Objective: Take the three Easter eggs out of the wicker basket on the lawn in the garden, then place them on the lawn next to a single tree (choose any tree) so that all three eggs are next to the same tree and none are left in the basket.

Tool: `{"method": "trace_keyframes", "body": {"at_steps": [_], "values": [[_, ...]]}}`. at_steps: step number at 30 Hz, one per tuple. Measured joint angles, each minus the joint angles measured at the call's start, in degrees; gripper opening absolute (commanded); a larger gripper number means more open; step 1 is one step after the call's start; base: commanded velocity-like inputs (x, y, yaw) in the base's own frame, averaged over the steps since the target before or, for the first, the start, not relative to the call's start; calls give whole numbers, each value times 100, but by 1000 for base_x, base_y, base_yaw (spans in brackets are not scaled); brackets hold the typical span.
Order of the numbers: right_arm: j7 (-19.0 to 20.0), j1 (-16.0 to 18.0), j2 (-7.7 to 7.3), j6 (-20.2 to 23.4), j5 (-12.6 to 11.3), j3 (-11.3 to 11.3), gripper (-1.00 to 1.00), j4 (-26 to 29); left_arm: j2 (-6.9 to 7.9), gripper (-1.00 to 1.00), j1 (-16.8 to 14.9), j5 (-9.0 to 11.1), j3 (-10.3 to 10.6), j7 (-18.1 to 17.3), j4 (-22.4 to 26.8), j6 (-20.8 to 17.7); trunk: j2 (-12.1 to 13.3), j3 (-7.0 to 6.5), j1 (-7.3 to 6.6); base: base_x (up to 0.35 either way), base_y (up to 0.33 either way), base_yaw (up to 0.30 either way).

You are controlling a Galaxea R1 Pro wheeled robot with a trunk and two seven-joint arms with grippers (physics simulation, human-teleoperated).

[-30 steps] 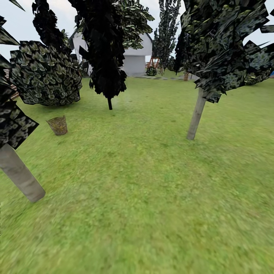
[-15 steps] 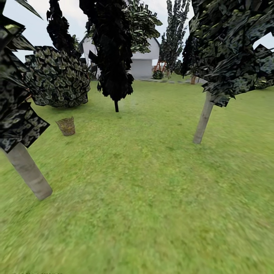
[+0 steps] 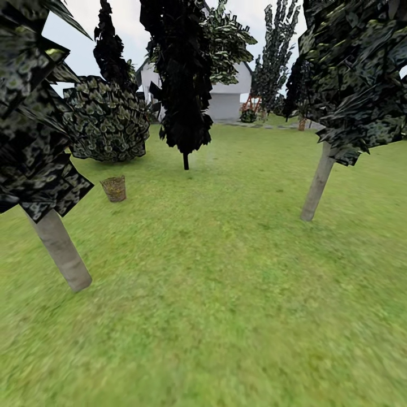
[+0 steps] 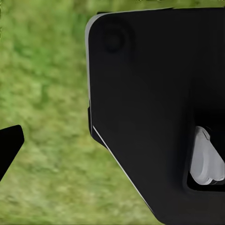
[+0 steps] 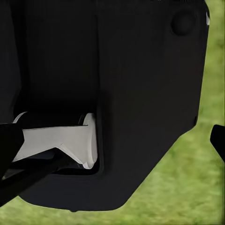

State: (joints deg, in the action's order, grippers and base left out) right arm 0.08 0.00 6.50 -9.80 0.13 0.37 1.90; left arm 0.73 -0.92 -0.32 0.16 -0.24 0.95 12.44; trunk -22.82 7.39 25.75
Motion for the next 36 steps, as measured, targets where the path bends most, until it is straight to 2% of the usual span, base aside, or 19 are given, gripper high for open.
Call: {"method": "trace_keyframes", "body": {"at_steps": [36], "values": [[0, 0, -24, -8, -7, 21, 100, 7, -11, 100, -4, 17, 1, 0, 7, -20, 1, -298, 0, 0, 0, 132]]}}
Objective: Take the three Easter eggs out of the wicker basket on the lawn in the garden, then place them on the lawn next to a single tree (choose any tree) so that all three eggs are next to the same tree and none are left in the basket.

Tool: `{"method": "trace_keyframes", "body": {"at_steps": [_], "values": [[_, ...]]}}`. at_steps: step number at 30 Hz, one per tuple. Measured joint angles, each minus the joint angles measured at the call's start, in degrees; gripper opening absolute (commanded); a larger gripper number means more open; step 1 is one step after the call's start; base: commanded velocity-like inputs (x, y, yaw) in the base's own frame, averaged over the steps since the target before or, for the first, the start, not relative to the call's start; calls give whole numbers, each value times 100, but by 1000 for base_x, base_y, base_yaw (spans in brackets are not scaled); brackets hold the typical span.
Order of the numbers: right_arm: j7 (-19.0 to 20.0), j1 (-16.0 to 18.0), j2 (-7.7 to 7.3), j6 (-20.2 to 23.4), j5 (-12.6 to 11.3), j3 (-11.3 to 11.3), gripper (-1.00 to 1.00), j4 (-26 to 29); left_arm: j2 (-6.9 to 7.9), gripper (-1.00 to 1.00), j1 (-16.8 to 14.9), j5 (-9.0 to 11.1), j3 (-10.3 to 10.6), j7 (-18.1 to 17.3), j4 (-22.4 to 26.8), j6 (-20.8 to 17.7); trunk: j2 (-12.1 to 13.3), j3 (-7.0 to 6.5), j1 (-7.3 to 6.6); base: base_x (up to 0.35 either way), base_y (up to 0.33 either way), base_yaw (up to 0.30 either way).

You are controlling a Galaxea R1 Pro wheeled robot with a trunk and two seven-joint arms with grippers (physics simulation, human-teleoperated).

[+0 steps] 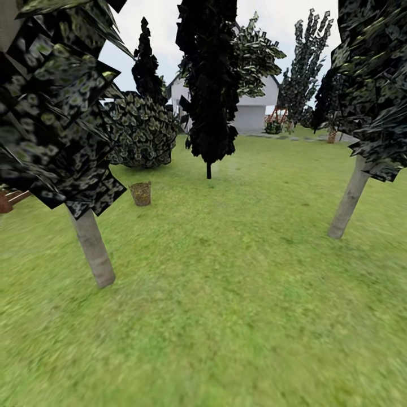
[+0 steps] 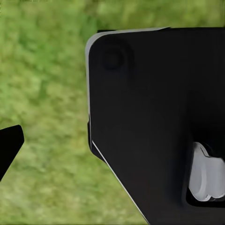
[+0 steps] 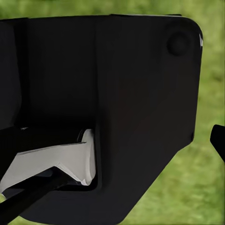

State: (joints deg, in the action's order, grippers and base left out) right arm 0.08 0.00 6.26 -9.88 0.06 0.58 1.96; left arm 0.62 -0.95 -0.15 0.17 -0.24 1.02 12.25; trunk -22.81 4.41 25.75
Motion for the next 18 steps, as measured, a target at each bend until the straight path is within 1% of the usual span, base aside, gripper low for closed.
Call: {"method": "trace_keyframes", "body": {"at_steps": [3, 6, 10, 14, 18], "values": [[0, 0, -3, 3, -2, 4, 100, 0, -21, 100, -3, -1, -1, 0, 17, 3, 0, -11, 0, 52, 0, 32], [0, 0, -7, 5, 0, 8, 100, 7, -40, 100, -4, -1, -1, 0, 61, 11, 0, -15, -2, 197, 0, 13], [0, 0, -10, 19, 2, 5, 100, 52, -61, 100, -5, 4, -12, 3, 129, 18, -1, -17, -3, 280, 0, 5], [3, 0, -9, 27, 2, 1, 100, 86, -120, 100, -6, 6, -19, 6, 192, 52, -1, -17, -3, 313, 0, 2], [3, 0, -10, 21, 4, 2, 100, 96, -157, 100, -6, 8, -23, 7, 211, 308, -1, -18, -3, 325, 0, 1]]}}
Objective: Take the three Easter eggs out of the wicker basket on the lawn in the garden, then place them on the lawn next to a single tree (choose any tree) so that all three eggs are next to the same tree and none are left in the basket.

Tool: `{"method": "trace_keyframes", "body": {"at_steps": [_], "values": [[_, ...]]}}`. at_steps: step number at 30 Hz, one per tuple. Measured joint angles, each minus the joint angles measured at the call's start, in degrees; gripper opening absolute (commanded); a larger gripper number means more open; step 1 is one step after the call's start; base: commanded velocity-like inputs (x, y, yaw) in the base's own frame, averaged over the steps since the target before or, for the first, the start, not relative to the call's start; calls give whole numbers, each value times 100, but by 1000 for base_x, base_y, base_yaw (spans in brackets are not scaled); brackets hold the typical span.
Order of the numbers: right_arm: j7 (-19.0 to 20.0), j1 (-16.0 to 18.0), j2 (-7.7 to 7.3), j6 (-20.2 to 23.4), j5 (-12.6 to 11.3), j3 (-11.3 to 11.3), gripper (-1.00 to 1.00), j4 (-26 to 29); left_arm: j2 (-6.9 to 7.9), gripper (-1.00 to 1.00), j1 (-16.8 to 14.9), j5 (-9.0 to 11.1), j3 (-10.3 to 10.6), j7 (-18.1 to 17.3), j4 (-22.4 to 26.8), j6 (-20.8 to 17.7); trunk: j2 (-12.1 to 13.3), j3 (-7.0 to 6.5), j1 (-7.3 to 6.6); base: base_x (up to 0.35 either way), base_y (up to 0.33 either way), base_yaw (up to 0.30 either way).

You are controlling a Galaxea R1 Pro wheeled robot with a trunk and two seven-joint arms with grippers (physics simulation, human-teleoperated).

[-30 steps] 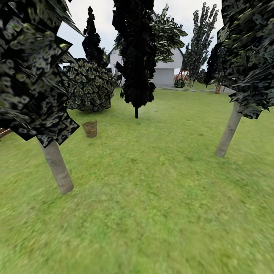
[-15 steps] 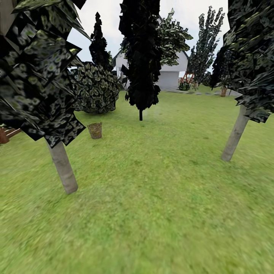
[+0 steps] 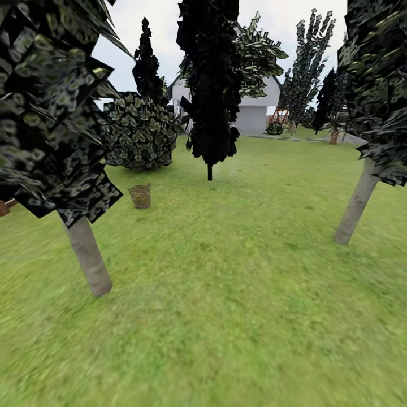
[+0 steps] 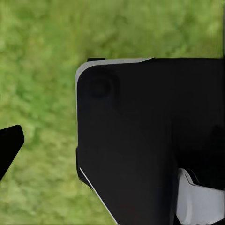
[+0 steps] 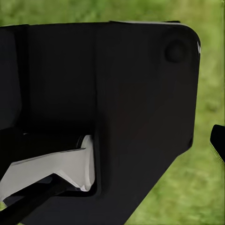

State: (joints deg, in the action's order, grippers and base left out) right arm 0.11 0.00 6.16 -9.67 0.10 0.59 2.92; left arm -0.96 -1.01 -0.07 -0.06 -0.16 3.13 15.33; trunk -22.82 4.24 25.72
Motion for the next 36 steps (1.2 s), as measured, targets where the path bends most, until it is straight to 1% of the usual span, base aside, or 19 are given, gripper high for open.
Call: {"method": "trace_keyframes", "body": {"at_steps": [3, 6, 11, 14, 17, 22, 36], "values": [[3, 0, -11, -4, -1, 8, 100, -1, -12, 100, 0, 2, -2, 0, 6, 170, 0, 0, 0, 328, 0, -44], [4, 0, -16, -5, -1, 10, 100, 1, -21, 100, 0, 1, -2, -1, 7, 225, 0, 0, 0, 329, 0, -162], [5, 0, -18, -6, -1, 11, 100, 1, -46, 100, 0, -2, 0, 0, 9, 255, 0, 0, 0, 318, -72, -240], [5, 0, -13, -6, 1, 9, 100, 1, -101, 100, 0, -7, 10, 0, 9, 262, 0, 0, 0, 287, -164, -238], [5, 0, -11, -7, 4, 4, 100, 3, -120, 100, 0, -8, 13, 0, 8, 264, 0, 0, 0, 279, -182, -132], [5, -2, -3, -7, 6, 1, 100, 2, -129, 100, 0, -9, 14, 0, 8, 280, 0, 0, 0, 299, -118, -46], [-2, 0, 0, -6, -1, 10, 100, 1, -133, 100, 0, -9, 20, 1, 8, 309, 0, 0, 0, 322, -49, -4]]}}
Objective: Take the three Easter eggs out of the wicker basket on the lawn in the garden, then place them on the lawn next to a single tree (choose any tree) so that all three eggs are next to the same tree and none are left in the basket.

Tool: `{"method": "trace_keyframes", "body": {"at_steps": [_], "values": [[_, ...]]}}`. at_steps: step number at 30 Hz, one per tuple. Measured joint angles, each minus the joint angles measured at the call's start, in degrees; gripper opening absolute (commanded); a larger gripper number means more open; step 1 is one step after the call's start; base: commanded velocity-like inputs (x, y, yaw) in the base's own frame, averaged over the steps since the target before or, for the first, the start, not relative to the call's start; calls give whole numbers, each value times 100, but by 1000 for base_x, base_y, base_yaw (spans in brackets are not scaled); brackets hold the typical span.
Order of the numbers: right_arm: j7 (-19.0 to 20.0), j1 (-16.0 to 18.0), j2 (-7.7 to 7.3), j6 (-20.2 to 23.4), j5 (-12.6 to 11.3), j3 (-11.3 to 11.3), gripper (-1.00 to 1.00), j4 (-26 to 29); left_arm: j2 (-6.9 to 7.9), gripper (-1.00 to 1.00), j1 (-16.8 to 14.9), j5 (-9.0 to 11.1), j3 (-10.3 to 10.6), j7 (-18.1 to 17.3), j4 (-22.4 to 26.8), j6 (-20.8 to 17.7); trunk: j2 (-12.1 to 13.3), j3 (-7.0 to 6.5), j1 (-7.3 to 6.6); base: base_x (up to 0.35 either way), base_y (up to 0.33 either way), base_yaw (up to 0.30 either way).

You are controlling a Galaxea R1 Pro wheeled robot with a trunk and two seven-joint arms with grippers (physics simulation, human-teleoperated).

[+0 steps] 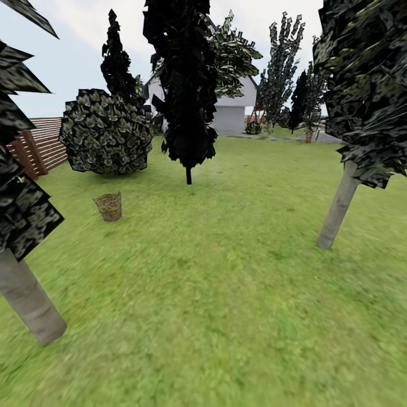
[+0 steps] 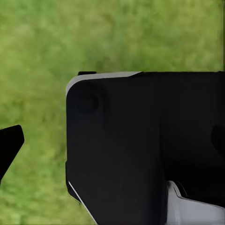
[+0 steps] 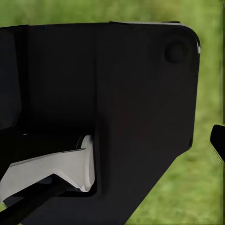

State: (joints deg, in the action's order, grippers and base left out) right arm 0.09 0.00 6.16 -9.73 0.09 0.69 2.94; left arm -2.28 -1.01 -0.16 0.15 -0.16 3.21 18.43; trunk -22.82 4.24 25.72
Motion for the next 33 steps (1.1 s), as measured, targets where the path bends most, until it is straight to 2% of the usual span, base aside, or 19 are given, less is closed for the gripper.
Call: {"method": "trace_keyframes", "body": {"at_steps": [19, 33], "values": [[-1, -2, 12, -15, -3, -12, 100, 6, 0, 100, 0, -7, 10, 0, 0, 0, 0, 0, 0, 321, -109, -2], [-1, 0, -1, -18, -38, 2, 100, 9, 7, 100, 0, -8, 10, -2, 0, 2, 0, 0, 0, 286, -187, -109]]}}
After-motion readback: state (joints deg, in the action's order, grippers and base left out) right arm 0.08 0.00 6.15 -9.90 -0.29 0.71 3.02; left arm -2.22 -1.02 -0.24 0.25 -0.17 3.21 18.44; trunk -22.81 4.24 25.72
